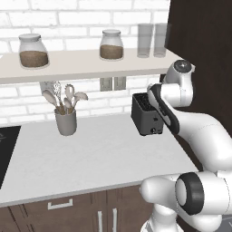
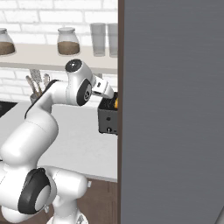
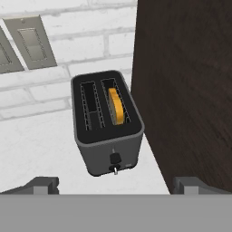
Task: Start the toaster. Once the lever pops up, take the bread to the plate on the dining counter.
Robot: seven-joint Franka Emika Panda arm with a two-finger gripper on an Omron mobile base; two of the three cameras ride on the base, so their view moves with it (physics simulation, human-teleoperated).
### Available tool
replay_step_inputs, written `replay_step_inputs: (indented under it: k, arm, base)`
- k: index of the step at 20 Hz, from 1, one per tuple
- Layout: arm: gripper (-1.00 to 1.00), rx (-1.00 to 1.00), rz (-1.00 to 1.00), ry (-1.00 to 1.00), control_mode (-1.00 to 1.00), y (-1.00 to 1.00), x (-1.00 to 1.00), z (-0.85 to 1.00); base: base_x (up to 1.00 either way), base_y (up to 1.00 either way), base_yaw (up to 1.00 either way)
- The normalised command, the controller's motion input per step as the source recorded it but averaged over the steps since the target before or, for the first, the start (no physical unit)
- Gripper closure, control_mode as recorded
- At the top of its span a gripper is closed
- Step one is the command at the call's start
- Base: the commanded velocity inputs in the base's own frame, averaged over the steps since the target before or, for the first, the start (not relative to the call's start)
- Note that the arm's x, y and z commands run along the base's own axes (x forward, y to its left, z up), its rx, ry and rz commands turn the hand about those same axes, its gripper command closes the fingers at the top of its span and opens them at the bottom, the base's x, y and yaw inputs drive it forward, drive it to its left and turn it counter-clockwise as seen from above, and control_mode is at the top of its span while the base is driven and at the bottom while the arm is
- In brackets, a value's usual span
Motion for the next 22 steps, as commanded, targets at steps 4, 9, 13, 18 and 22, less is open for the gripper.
replay_step_inputs:
  k: [4, 9, 13, 18, 22]
  arm:
    - [-1.00, 0.00, 0.00, 0.00, -1.00, 0.00, 0.00, 0.00]
    - [-1.00, 0.00, 0.00, 0.00, -1.00, 0.00, 0.00, 0.00]
    - [-1.00, 0.00, 0.00, 0.00, -1.00, 0.00, 0.00, 0.00]
    - [-1.00, 0.00, 0.00, 0.00, -1.00, 0.00, 0.00, 0.00]
    - [-1.00, 0.00, 0.00, 0.00, -1.00, 0.00, 0.00, 0.00]
  base:
    - [0.00, 0.00, 0.00]
    - [0.00, 0.00, 0.00]
    - [0.00, 0.00, 0.00]
    - [0.00, 0.00, 0.00]
    - [0.00, 0.00, 0.00]
